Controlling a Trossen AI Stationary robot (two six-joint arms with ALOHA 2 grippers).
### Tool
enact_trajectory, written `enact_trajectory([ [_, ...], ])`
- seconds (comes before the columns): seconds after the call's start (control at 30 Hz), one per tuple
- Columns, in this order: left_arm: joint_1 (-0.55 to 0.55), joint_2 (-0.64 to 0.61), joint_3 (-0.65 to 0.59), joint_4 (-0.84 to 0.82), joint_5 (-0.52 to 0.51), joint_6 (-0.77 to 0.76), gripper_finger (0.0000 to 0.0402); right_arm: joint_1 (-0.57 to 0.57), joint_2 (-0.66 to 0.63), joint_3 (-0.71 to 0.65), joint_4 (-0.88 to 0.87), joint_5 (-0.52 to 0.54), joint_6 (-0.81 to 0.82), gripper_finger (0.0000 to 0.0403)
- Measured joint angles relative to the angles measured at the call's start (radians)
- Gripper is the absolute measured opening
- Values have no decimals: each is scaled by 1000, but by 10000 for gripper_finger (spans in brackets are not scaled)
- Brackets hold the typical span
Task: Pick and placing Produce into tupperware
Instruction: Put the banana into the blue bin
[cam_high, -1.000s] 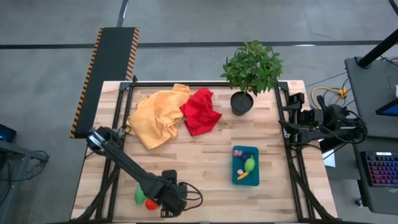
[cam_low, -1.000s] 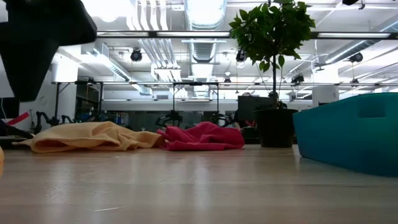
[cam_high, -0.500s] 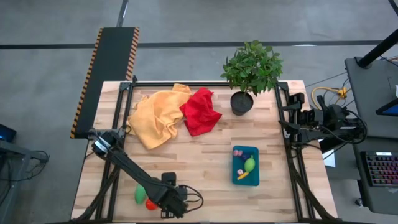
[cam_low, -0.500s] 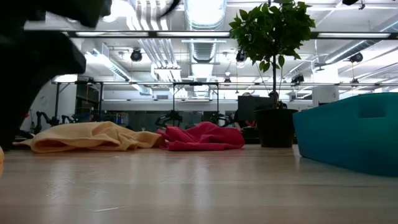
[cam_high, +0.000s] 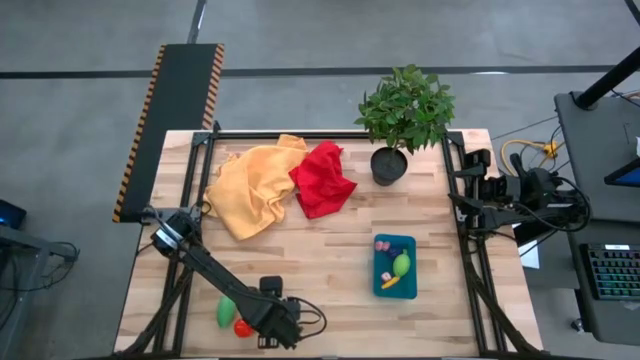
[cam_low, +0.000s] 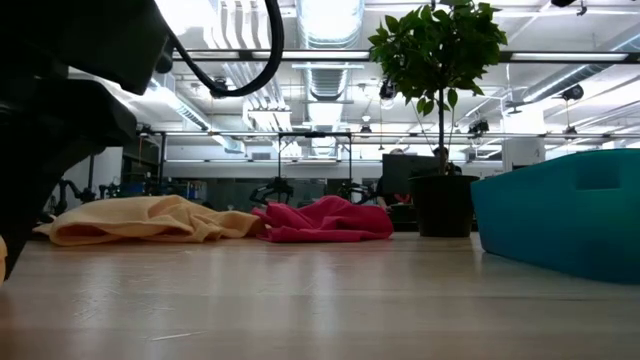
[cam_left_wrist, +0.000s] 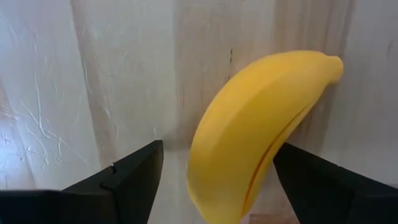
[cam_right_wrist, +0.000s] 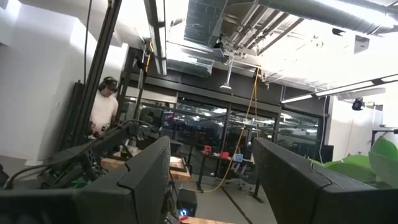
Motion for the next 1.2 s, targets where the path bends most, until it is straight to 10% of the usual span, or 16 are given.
enact_trajectory([
  [0.53, 17, -7, 2, -11, 30, 78, 113, 0, 0, 0, 0, 0, -1, 224],
  [0.9, 117, -79, 0, 60, -182, 264, 125, 0, 0, 0, 11, 0, -10, 224],
  [1.2, 291, -122, -2, 493, -332, 672, 121, 0, 0, 0, 17, 0, -27, 224],
])
